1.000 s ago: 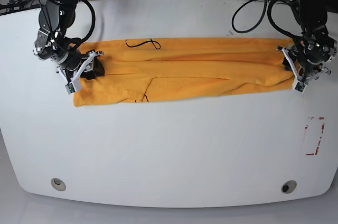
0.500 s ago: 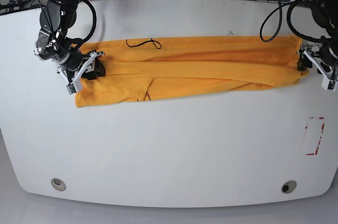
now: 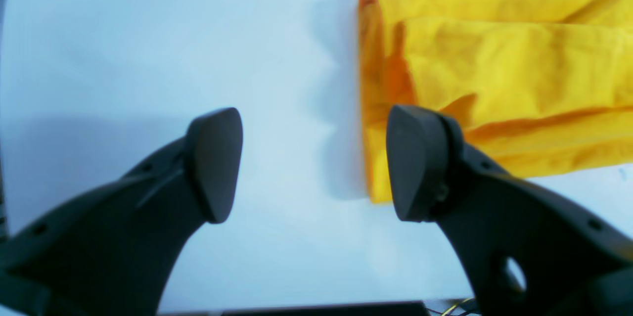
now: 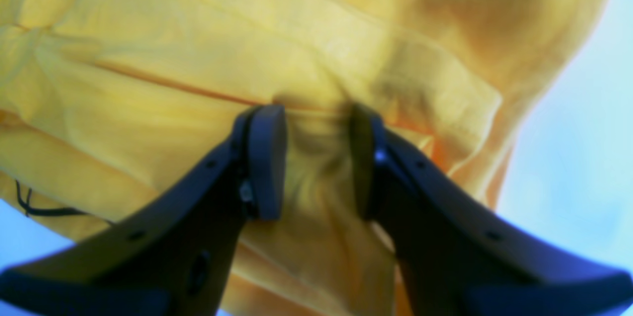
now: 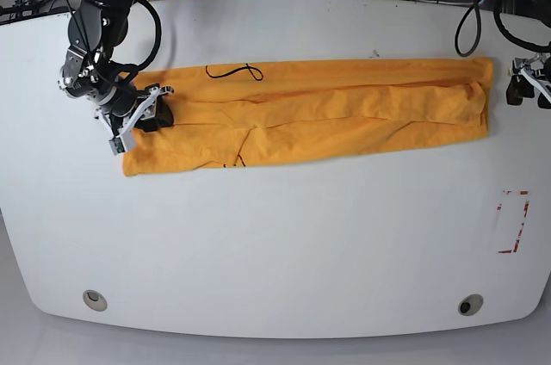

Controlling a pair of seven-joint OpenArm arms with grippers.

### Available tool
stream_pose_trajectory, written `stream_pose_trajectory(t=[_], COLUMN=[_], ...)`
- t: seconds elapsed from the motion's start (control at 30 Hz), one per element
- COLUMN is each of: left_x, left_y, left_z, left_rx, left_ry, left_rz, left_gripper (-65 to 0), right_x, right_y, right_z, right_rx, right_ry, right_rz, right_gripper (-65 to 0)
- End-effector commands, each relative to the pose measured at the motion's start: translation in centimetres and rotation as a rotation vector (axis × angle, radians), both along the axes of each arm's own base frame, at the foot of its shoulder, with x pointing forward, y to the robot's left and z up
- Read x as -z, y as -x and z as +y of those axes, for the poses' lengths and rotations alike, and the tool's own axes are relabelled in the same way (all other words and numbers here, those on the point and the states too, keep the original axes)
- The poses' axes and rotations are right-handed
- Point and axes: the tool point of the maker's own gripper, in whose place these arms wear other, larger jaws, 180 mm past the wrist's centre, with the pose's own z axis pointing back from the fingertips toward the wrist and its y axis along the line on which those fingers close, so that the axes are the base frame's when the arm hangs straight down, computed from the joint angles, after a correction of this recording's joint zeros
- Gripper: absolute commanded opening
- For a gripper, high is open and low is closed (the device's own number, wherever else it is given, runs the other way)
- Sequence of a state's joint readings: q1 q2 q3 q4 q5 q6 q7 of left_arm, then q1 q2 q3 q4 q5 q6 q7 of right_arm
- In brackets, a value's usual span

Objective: Fold the T-shirt properly
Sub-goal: 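Release the strip end with the left gripper and regrasp it further inward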

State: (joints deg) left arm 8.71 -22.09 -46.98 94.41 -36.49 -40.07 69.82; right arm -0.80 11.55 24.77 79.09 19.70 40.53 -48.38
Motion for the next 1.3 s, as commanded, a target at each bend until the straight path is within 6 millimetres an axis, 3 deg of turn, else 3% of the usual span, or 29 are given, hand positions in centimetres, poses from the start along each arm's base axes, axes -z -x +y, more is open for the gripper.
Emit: stream_pose_trajectory(t=[0.0, 0.27, 0.43, 0.73, 1.07, 1.13, 1.23, 1.27], left_x=[-1.1, 3.5, 4.4, 7.9, 8.8, 8.8, 8.8, 8.7], left_y=[-1.1, -2.7, -2.8, -2.2, -1.2, -1.1, -1.2, -1.3], left_z=[0.3, 0.1, 0.0, -3.2, -7.3, -7.2, -7.1, -7.1], left_rx=[0.003, -0.061, -0.075, 0.006, 0.091, 0.087, 0.083, 0.083], left_ry=[0.008, 0.207, 0.247, 0.297, 0.424, 0.426, 0.429, 0.428], left_rz=[-0.046, 0.017, 0.034, 0.155, 0.164, 0.163, 0.161, 0.158], left_gripper=[-22.4, -22.2, -22.2, -22.2, -23.3, -27.6, -45.1, -53.9], right_x=[1.7, 1.7, 1.7, 1.7, 1.7, 1.8, 1.9, 1.9], right_y=[1.9, 1.9, 1.9, 1.9, 1.9, 1.9, 1.9, 1.9], right_z=[-0.9, -0.9, -0.9, -0.9, -0.8, -0.4, -0.2, -0.1], right_rx=[-0.020, -0.020, -0.020, -0.020, -0.020, -0.020, -0.020, -0.020], right_ry=[0.073, 0.073, 0.073, 0.073, 0.072, 0.063, 0.058, 0.057], right_rz=[0.114, 0.114, 0.114, 0.114, 0.114, 0.114, 0.114, 0.114], right_gripper=[-43.6, -43.4, -43.4, -43.6, -43.8, -43.8, -43.8, -43.8])
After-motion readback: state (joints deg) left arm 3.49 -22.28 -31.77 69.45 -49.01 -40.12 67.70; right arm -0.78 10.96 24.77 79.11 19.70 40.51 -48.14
